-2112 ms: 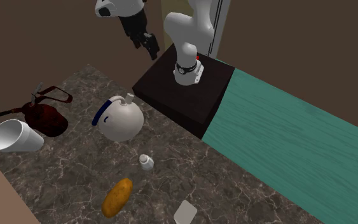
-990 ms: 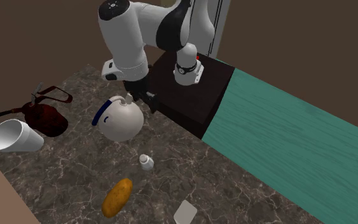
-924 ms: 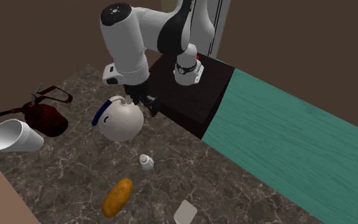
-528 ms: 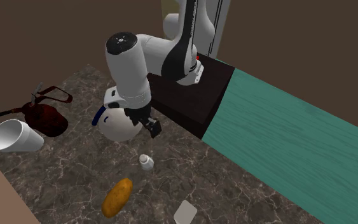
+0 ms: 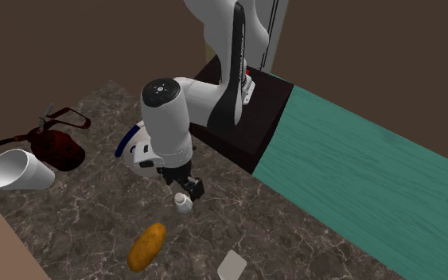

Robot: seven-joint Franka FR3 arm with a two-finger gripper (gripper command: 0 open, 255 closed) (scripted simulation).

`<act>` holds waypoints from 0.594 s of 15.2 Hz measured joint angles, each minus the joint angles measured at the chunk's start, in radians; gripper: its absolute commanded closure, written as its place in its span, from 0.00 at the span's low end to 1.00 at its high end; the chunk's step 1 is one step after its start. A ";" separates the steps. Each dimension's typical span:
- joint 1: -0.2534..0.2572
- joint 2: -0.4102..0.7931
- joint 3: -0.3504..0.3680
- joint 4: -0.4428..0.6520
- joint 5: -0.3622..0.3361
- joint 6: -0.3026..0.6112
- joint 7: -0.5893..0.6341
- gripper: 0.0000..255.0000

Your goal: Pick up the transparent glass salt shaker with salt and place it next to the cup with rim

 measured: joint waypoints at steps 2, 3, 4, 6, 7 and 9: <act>0.002 0.025 0.002 0.001 -0.003 0.026 0.004 0.00; 0.002 0.038 0.002 0.002 -0.003 0.038 0.003 0.00; 0.004 0.049 0.003 0.002 -0.005 0.049 0.006 0.00; 0.003 0.078 0.002 0.009 -0.006 0.071 0.005 0.00; 0.004 0.083 0.002 0.011 -0.007 0.074 0.005 0.00; 0.004 0.086 0.002 0.011 -0.007 0.078 0.006 0.00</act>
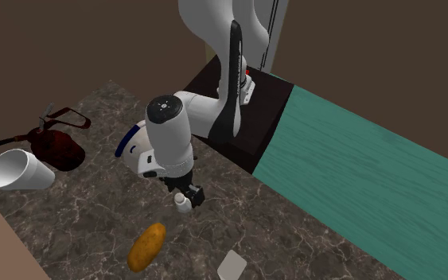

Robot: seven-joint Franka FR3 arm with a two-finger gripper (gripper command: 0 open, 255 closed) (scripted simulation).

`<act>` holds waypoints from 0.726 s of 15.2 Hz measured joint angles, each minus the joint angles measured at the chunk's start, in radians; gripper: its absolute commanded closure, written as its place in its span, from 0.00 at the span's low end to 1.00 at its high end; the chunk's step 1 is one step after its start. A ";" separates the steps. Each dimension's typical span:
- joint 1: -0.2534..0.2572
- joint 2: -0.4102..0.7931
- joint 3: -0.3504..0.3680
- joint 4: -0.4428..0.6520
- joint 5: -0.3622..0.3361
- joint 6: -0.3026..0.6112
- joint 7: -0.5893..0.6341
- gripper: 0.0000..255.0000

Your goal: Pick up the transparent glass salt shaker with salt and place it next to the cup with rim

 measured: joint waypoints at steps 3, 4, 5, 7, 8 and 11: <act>0.000 0.001 0.000 0.000 0.000 0.001 0.000 0.00; 0.000 0.001 0.000 0.000 0.000 0.001 0.000 1.00; 0.000 0.001 0.000 0.000 0.000 0.001 0.000 1.00; 0.000 0.001 0.000 0.000 0.000 0.001 0.000 1.00; 0.000 0.001 0.000 0.000 0.000 0.001 0.000 1.00; 0.000 0.001 0.000 0.001 0.000 0.001 0.000 1.00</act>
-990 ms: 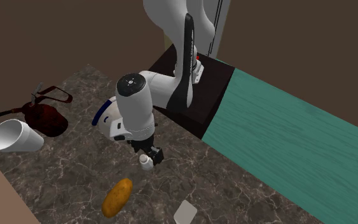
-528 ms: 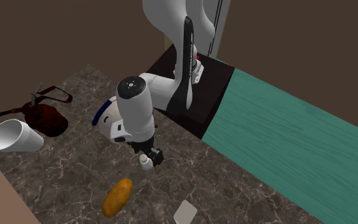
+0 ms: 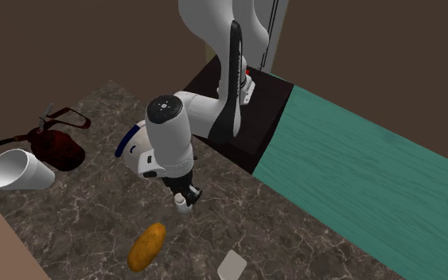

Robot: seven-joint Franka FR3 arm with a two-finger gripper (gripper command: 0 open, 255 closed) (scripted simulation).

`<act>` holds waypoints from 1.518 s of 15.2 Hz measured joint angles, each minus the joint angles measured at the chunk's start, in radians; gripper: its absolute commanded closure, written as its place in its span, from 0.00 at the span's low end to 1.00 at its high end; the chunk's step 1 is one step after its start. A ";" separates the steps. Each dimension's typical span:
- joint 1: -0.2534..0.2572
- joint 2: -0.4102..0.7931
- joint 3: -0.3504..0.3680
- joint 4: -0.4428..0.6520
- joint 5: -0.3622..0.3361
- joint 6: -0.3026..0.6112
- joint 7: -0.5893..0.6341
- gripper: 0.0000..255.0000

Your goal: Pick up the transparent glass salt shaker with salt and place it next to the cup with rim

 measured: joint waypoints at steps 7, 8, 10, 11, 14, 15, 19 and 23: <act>0.001 -0.026 0.000 0.014 -0.001 -0.040 0.005 1.00; -0.001 -0.039 -0.001 0.014 0.001 -0.053 0.001 1.00; 0.000 -0.053 0.000 0.023 -0.001 -0.077 0.005 1.00; 0.000 -0.059 0.000 0.032 -0.001 -0.091 0.006 1.00; -0.002 -0.084 -0.001 0.046 -0.001 -0.130 0.005 1.00; -0.002 -0.091 -0.001 0.052 -0.001 -0.143 0.005 1.00; -0.002 -0.117 -0.002 0.079 -0.002 -0.196 0.009 1.00; -0.003 -0.146 -0.003 0.105 -0.002 -0.250 0.011 1.00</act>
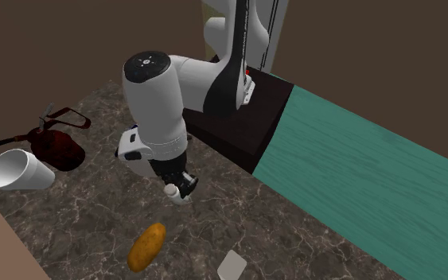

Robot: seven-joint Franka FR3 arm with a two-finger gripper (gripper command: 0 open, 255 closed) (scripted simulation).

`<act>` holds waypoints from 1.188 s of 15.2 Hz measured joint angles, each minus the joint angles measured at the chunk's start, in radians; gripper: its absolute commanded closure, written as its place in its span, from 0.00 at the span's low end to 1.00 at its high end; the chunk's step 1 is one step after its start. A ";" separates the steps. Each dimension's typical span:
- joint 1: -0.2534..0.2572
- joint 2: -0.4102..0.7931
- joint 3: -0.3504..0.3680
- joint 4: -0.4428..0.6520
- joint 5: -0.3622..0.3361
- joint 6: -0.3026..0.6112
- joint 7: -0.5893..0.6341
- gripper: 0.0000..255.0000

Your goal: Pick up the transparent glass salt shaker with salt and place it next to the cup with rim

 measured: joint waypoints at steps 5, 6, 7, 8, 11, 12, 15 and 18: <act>-0.001 -0.024 -0.001 0.037 -0.001 -0.061 0.003 1.00; -0.001 -0.027 0.000 0.047 -0.002 -0.074 0.005 1.00; -0.001 -0.033 -0.001 0.056 -0.002 -0.089 0.004 1.00; -0.001 -0.037 -0.001 0.069 -0.002 -0.106 0.005 1.00; -0.002 -0.048 -0.002 0.093 -0.003 -0.141 0.007 1.00; -0.003 -0.055 -0.004 0.101 -0.002 -0.156 0.004 1.00; -0.003 -0.060 -0.003 0.138 -0.004 -0.197 0.008 1.00; -0.003 -0.068 -0.003 0.169 -0.005 -0.237 0.012 1.00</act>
